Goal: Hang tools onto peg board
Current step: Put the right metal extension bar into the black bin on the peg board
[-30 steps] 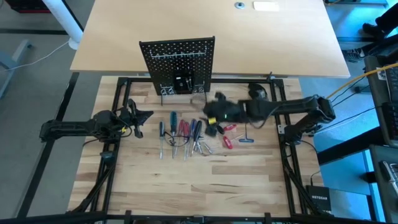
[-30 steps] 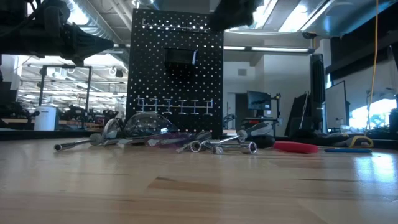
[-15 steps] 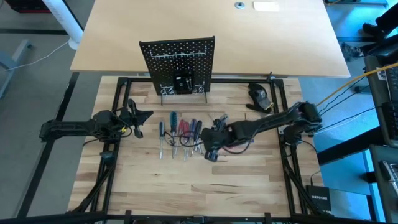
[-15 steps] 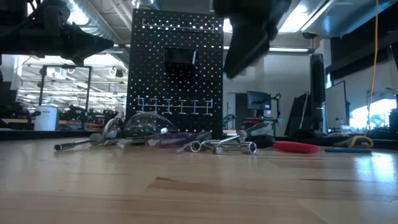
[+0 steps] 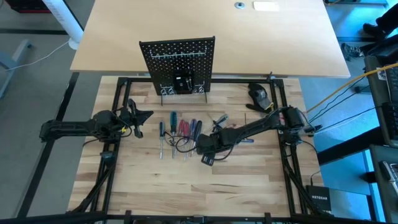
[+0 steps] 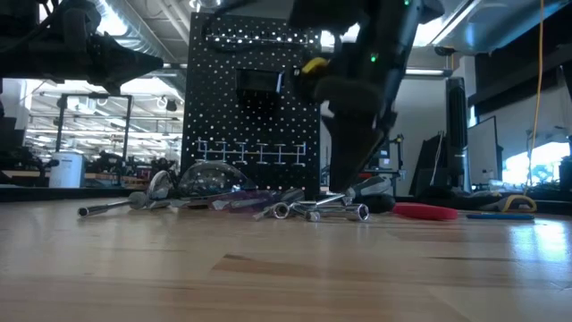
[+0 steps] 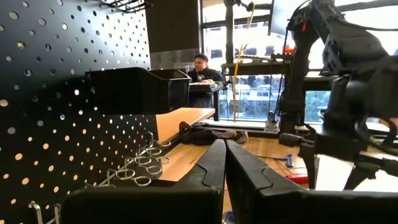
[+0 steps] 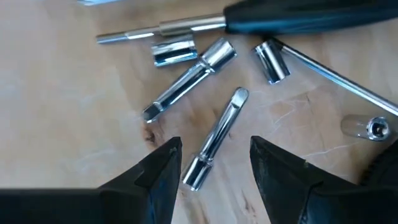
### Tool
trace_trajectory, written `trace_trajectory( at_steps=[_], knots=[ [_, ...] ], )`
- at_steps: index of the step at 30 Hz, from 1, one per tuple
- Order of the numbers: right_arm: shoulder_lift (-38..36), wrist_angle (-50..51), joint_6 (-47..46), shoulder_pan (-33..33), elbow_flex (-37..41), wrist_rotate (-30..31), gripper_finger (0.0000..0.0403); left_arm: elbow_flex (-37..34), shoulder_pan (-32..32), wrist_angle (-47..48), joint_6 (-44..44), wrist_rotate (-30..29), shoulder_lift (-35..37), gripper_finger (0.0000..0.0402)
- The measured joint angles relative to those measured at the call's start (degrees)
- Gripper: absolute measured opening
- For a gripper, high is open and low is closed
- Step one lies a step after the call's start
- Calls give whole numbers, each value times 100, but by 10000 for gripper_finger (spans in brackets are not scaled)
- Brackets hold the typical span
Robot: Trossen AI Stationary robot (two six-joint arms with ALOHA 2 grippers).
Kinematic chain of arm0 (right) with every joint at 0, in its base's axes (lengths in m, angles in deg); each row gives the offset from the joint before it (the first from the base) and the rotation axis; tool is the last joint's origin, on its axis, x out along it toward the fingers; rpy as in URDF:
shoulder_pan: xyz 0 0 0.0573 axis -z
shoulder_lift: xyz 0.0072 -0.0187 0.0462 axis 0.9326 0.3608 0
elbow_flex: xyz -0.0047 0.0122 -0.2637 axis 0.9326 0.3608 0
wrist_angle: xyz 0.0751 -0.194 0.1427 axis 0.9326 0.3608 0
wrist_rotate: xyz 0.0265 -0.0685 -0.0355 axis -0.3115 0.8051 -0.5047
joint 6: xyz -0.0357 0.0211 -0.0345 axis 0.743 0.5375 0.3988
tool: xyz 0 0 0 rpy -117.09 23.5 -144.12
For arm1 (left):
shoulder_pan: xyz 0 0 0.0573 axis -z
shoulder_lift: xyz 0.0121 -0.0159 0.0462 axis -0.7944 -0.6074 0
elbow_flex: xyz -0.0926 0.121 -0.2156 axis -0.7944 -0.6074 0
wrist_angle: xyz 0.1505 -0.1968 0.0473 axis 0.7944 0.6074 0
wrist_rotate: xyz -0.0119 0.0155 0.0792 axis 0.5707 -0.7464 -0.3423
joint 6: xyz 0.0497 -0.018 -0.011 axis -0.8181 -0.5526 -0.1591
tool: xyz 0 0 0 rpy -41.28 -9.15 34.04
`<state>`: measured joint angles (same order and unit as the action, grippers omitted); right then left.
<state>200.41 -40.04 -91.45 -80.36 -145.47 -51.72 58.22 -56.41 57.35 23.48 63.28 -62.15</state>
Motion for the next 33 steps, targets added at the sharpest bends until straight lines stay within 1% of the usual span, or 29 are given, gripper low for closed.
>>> trace_trajectory(
  at_steps=[7,14,17,20,26,33],
  knots=[
    [220,-60,-82,145,0,14,192,0,0,-6,2,0,1,1],
    [399,-165,-44,265,0,-141,192,1,0,2,2,2,0,1],
    [416,-169,-34,282,-4,-134,184,0,2,-2,4,0,0,1],
    [418,-167,-32,302,-9,-195,163,0,0,-3,3,0,2,1],
    [424,-163,2,302,-9,-199,107,0,0,0,4,0,0,1],
    [425,-145,580,302,-9,-142,50,0,0,0,4,0,0,1]
  ],
)
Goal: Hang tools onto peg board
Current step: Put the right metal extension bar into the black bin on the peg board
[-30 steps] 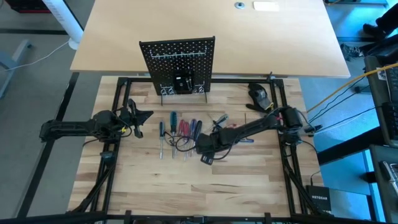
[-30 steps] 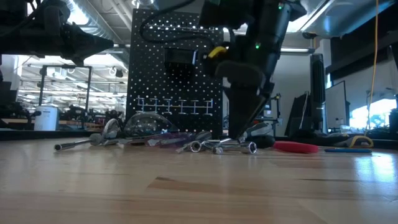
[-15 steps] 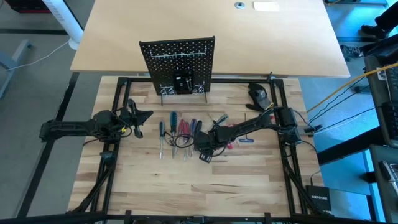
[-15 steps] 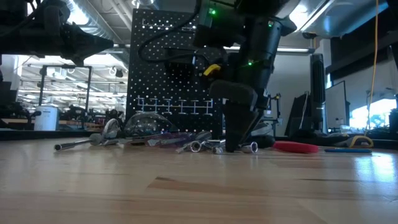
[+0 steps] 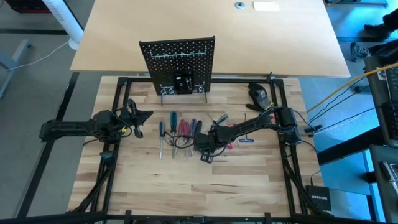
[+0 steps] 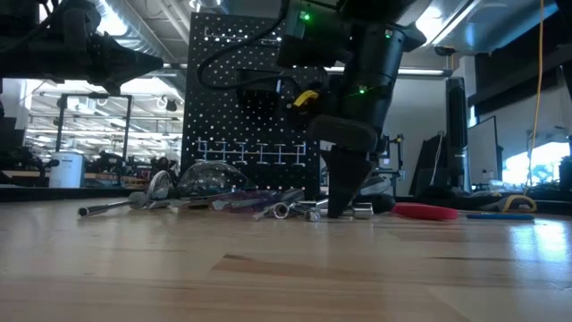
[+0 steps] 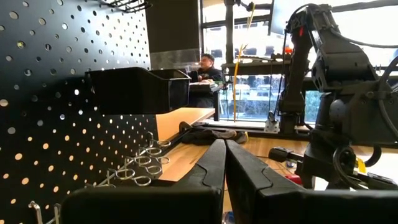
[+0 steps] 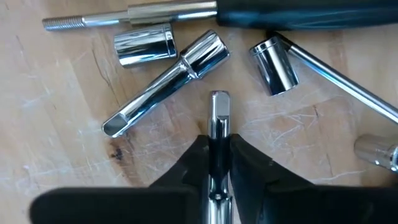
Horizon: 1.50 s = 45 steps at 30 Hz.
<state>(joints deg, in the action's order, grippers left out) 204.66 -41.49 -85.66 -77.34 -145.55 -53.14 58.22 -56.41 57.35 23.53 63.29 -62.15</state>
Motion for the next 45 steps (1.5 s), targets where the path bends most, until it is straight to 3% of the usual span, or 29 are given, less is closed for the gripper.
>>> trace_trajectory(
  at_steps=[17,25,38,45],
  knots=[
    [-19,178,448,-13,2,161,50,0,0,0,0,2,0,1],
    [-389,377,461,-9,26,180,50,0,0,0,0,0,2,1],
    [-1397,314,627,-9,13,784,51,0,0,0,0,1,0,1],
    [-1925,14,983,79,-22,1465,51,0,2,0,0,0,2,1]
  ],
)
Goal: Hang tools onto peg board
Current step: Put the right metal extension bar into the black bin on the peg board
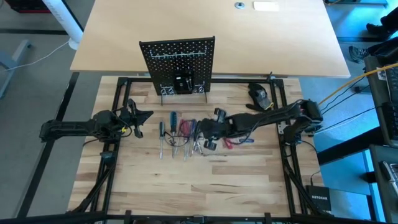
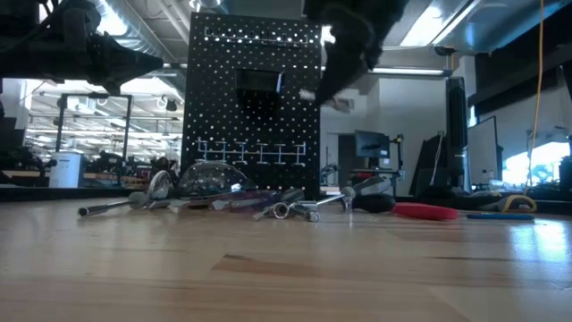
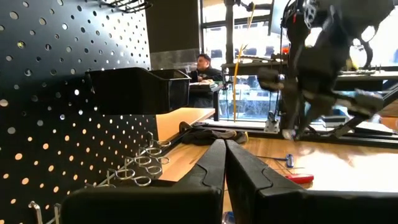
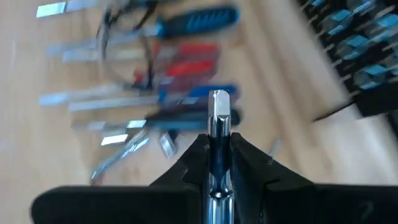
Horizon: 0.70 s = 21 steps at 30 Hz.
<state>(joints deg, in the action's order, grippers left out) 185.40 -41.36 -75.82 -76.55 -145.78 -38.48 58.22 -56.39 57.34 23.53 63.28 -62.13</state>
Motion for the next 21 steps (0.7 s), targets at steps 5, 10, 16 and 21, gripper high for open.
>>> trace_trajectory(
  at_steps=[5,10,16,21],
  knots=[
    [-188,-384,477,200,-318,353,51,0,0,-2,0,0,0,1],
    [-209,-885,1203,466,-796,508,51,0,-1,0,0,0,-1,1],
    [-210,-1920,1878,840,-1034,505,51,0,-2,-1,0,0,0,1],
    [-176,-2583,2018,1228,-1036,385,51,0,-2,0,0,0,-1,1]
  ],
)
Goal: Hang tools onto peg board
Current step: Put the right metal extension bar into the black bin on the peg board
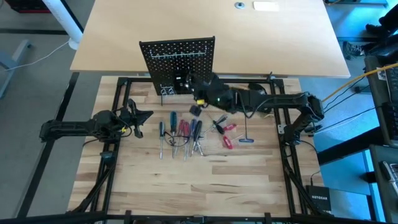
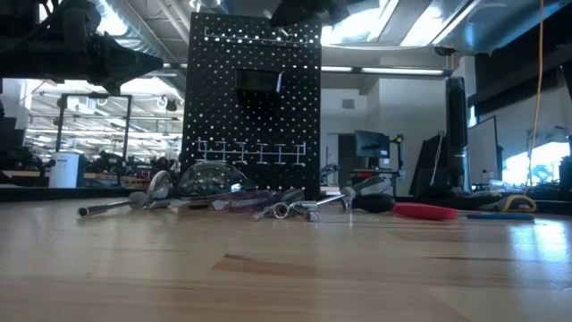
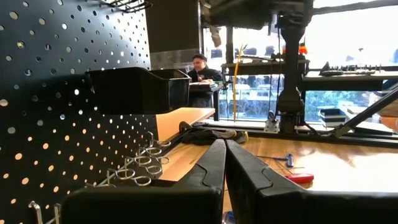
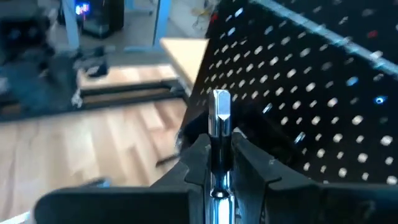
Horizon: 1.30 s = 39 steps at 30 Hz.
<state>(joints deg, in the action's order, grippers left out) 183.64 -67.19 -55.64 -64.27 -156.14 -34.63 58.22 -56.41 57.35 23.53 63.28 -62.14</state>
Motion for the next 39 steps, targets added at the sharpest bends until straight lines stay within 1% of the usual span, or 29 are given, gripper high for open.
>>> trace_trajectory(
  at_steps=[3,9,13,18,26,28,32,36,39],
  knots=[
    [45,-151,-26,234,2,-269,51,0,0,0,0,0,2,1],
    [225,-358,-199,560,2,-582,51,0,2,0,0,0,-1,1],
    [412,-378,-201,670,8,-603,51,0,1,7,0,0,-1,1],
    [583,-738,-306,717,9,-651,51,0,0,-1,-8,0,2,1],
    [729,-742,-306,719,9,-649,51,0,0,0,-15,0,1,1],
    [777,-731,-305,719,9,-608,51,0,1,2,-15,0,2,1],
    [803,-694,-305,719,9,-241,61,0,0,-1,-17,0,1,1],
    [803,-722,-304,712,9,118,91,0,1,0,-22,0,2,1],
    [803,-717,-304,710,9,129,116,0,2,-2,-22,0,2,1]
  ],
)
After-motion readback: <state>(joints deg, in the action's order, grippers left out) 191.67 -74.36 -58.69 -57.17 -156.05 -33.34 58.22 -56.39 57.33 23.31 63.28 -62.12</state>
